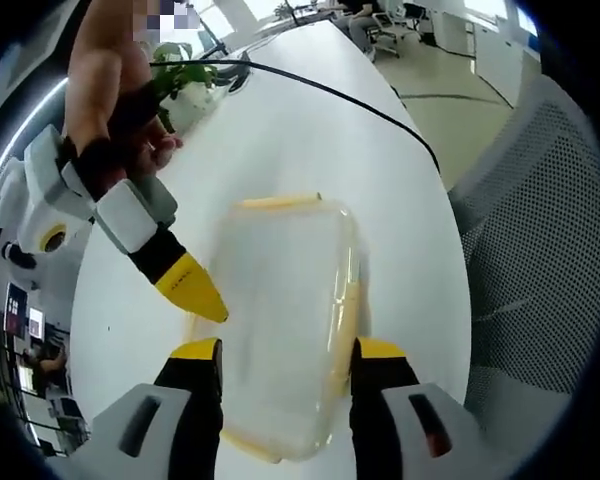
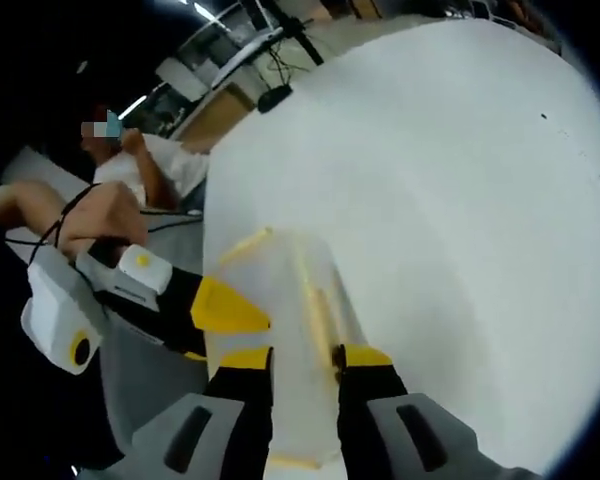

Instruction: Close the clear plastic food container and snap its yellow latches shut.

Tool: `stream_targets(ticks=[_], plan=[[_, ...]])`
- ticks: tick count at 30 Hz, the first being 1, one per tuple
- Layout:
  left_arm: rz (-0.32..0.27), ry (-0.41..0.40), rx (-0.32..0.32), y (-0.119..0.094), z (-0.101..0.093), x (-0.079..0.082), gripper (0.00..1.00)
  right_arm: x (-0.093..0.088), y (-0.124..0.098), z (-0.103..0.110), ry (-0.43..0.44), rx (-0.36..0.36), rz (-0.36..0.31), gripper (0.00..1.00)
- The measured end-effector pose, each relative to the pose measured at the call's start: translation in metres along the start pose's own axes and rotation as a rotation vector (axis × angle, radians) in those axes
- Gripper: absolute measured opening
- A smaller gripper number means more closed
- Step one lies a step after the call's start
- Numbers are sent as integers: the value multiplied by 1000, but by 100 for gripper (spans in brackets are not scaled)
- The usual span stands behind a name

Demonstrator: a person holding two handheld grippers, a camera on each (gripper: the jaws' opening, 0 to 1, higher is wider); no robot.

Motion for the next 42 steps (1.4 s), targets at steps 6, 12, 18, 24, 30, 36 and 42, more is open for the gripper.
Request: stream_targets(ticks=[6,12,18,24,30,36,42], plan=[[-7,-3,0,0,0,1,51,-1,-1,-1,-11,-8,-21,23],[-7,-1,-1,0,-1,1,51,-3,-2,-1,-23,-15,-30,23],[-4,1,-2,0,-1,1,51,-2,-2,-1,-31,-23,-41,24],[-2,9,1,-1,0,2,52,0,-3,-1,-58,-34,-17,24],[-7,42,-3,-2,0,0,54,0,-4,0,-49,-46,-17,24],[-20,2,-33,-6,3,1,53,-1,-3,3,-72,-66,-30,27],[-49,-41,-49,-13,8,3,66,1,-2,10,-91,-94,-67,51]])
Point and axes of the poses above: the point that each gripper's makers call its tool centre point, and the gripper's own axes: y roughly forward along the fingers, z roughly to its left, x roughly out of its top, the point moved 1 cm from there along -y, roughly backward along the fingers, and after that the axes turned 9 degrees about x, right-handed, at the moved point
